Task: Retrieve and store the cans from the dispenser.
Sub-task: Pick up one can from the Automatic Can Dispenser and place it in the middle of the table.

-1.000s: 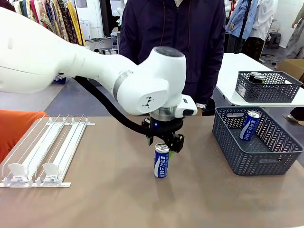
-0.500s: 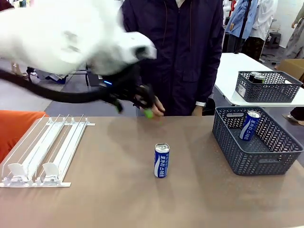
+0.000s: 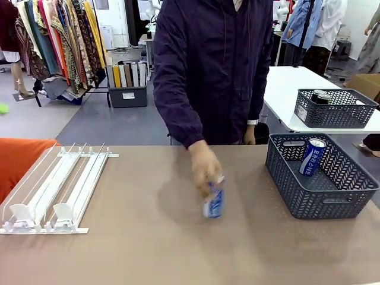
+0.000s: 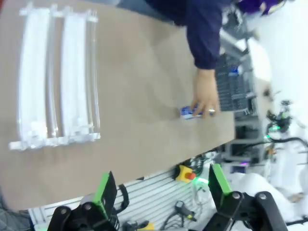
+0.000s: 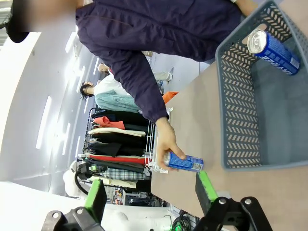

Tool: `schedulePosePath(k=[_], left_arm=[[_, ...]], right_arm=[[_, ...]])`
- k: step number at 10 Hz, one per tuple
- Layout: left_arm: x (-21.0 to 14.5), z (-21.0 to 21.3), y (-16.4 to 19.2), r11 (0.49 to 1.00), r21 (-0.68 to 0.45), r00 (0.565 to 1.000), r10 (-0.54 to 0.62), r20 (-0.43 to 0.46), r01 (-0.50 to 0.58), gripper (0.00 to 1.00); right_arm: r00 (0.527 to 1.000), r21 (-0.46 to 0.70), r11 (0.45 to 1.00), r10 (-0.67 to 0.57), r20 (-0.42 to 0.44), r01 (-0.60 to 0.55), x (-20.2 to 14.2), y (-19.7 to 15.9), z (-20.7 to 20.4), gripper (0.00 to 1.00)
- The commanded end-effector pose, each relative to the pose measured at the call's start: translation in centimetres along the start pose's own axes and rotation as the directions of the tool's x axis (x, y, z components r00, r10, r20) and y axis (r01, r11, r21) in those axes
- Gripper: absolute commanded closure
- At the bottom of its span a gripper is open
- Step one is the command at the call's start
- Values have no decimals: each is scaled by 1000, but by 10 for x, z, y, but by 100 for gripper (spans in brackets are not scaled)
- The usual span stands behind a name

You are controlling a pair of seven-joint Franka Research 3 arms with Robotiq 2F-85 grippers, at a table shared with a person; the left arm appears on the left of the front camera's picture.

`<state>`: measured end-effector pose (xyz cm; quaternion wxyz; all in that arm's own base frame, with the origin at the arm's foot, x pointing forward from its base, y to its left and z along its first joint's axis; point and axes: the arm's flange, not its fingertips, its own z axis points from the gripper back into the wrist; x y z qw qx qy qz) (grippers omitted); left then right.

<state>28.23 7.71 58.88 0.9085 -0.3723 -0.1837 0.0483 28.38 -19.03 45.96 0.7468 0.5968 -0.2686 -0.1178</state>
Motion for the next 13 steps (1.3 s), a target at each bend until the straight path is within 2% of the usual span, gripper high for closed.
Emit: schedulePosePath(k=[1,3,4,13], left_arm=[[3,2,61,966,-252,998,57,-2,-56,0],[-15,-16,103,944,-317,996,77,-49,-89,0],[-10,18,79,975,-209,996,88,21,-81,0],[-10,18,79,975,-209,996,88,21,-81,0]], right_arm=[[1000,15,1000,4,9,-4,1,3,-1,0],[1000,15,1000,4,9,-4,1,3,-1,0],[1000,15,1000,4,9,-4,1,3,-1,0],[1000,15,1000,4,9,-4,1,3,-1,0]])
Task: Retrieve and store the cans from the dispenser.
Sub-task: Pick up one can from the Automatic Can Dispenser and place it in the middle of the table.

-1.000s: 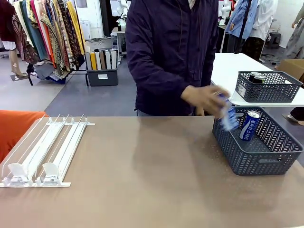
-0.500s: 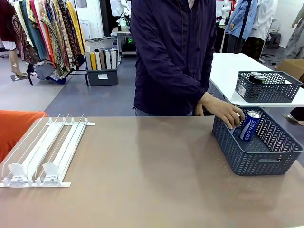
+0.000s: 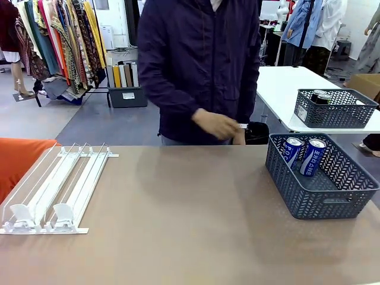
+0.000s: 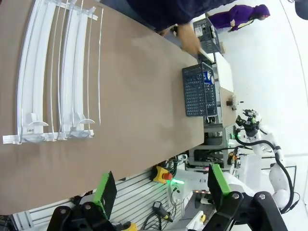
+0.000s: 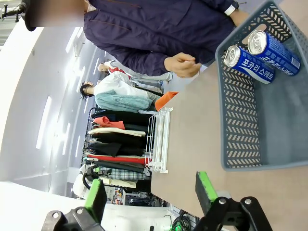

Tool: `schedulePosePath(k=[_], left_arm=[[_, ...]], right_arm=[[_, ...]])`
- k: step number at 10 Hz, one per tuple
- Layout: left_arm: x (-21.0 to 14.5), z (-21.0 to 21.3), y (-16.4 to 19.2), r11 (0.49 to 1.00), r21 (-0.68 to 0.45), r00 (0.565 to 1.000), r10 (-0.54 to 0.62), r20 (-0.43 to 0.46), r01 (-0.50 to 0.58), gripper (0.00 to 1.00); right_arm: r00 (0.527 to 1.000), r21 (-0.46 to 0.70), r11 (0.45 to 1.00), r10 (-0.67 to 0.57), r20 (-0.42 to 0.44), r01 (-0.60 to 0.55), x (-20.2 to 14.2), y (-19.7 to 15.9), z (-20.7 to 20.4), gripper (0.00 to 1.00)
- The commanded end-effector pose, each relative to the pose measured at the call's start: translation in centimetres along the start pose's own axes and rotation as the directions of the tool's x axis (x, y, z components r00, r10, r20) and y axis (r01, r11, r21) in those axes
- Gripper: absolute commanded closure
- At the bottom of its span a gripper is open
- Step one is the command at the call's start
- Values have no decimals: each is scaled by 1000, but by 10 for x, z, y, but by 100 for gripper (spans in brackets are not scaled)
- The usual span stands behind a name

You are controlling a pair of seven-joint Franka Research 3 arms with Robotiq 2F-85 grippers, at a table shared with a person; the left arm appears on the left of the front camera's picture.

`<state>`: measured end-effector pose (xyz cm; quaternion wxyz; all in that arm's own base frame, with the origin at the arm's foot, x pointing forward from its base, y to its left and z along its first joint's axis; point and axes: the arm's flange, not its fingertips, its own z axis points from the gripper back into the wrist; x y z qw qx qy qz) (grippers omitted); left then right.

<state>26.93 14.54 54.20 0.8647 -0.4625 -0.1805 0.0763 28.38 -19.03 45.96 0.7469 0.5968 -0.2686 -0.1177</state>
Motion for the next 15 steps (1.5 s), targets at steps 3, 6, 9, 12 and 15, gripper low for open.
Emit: schedulePosePath(k=[3,6,9,12,15], left_arm=[[0,-2,-2,1000,-24,1000,-6,6,6,0],[0,-2,-2,1000,-24,1000,-6,6,6,0],[0,-2,-2,1000,-24,1000,-6,6,6,0],[0,-2,-2,1000,-24,1000,-6,6,6,0],[0,-2,-2,1000,-24,1000,-6,6,6,0]], right_arm=[[1000,15,1000,4,10,-4,1,3,-1,0],[1000,15,1000,4,10,-4,1,3,-1,0],[1000,15,1000,4,10,-4,1,3,-1,0],[1000,15,1000,4,10,-4,1,3,-1,0],[1000,15,1000,4,10,-4,1,3,-1,0]])
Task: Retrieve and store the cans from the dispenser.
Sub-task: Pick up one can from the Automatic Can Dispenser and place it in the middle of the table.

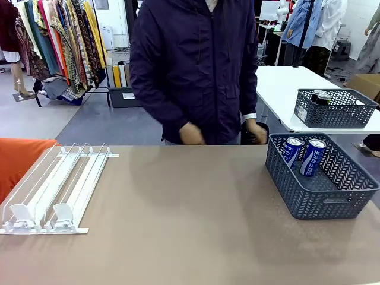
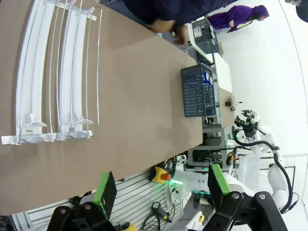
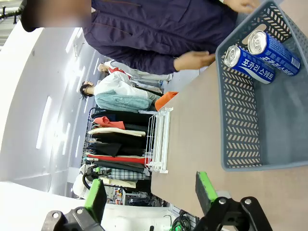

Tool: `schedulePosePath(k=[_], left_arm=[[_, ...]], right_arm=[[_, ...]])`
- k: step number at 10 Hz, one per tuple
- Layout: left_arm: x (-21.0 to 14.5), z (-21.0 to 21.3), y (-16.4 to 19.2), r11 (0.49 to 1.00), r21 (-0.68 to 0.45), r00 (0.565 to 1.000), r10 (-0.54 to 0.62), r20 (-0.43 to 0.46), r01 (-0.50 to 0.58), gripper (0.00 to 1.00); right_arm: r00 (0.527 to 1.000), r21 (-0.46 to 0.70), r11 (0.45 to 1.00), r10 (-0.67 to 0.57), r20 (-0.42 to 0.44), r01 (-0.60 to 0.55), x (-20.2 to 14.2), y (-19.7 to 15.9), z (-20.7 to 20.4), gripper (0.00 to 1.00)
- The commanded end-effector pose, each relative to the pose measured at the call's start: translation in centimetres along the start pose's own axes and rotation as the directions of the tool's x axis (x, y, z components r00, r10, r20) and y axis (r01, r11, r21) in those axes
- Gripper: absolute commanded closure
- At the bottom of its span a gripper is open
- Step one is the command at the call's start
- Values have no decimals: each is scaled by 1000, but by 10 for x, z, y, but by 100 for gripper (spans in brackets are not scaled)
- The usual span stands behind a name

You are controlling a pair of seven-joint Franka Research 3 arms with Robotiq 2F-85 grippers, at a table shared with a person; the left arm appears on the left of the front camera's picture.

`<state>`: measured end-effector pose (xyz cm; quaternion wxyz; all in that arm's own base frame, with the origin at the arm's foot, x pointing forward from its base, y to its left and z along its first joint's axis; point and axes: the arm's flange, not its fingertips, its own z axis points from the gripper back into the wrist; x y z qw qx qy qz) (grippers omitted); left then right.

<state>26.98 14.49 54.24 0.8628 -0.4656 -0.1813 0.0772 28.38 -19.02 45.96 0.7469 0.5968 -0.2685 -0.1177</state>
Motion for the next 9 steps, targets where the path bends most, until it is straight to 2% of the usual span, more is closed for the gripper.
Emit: schedulePosePath(k=[1,9], left_arm=[[0,-1,-1,1000,-17,1000,-8,4,8,0],[0,-1,-1,1000,-17,1000,-8,4,8,0]], right_arm=[[1000,15,1000,4,10,-4,1,3,-1,0],[1000,15,1000,4,10,-4,1,3,-1,0]])
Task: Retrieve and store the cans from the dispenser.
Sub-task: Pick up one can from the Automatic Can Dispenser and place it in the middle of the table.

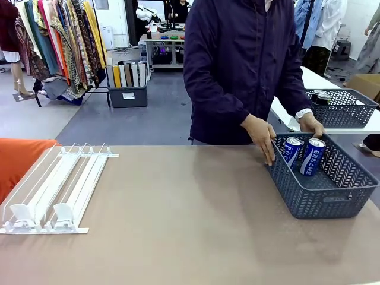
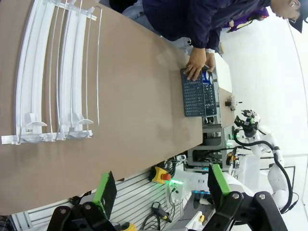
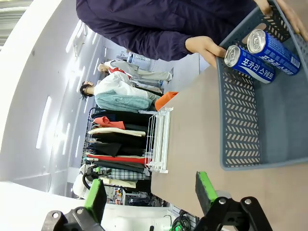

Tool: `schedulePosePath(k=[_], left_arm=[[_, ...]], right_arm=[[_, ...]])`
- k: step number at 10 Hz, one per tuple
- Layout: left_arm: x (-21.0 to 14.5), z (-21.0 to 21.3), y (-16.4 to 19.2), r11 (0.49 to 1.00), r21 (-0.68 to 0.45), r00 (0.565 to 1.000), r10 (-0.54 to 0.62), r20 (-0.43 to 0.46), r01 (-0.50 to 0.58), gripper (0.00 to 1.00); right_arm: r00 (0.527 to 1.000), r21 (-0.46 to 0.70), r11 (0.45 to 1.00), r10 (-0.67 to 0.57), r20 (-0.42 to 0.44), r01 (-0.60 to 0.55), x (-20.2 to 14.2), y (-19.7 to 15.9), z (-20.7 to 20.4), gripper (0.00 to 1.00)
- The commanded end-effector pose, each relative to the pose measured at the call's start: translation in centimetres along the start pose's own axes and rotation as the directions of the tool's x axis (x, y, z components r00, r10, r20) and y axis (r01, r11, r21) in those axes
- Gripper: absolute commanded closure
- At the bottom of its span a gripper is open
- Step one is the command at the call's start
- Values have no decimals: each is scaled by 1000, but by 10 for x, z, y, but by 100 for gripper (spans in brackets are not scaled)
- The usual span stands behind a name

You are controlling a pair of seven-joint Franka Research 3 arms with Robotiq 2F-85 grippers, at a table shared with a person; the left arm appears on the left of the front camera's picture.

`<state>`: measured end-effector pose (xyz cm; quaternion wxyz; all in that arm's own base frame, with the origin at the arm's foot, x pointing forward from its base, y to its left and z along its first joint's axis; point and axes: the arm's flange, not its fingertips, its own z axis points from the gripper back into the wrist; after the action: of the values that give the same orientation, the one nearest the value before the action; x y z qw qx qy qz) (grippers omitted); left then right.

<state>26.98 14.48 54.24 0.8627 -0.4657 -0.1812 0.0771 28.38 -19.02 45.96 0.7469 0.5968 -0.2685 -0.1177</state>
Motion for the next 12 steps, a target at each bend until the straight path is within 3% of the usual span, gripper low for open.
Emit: schedulePosePath(k=[1,12], left_arm=[[0,-1,-1,1000,-16,1000,-8,4,8,0],[0,-1,-1,1000,-16,1000,-8,4,8,0]], right_arm=[[1000,15,1000,4,10,-4,1,3,-1,0],[1000,15,1000,4,10,-4,1,3,-1,0]])
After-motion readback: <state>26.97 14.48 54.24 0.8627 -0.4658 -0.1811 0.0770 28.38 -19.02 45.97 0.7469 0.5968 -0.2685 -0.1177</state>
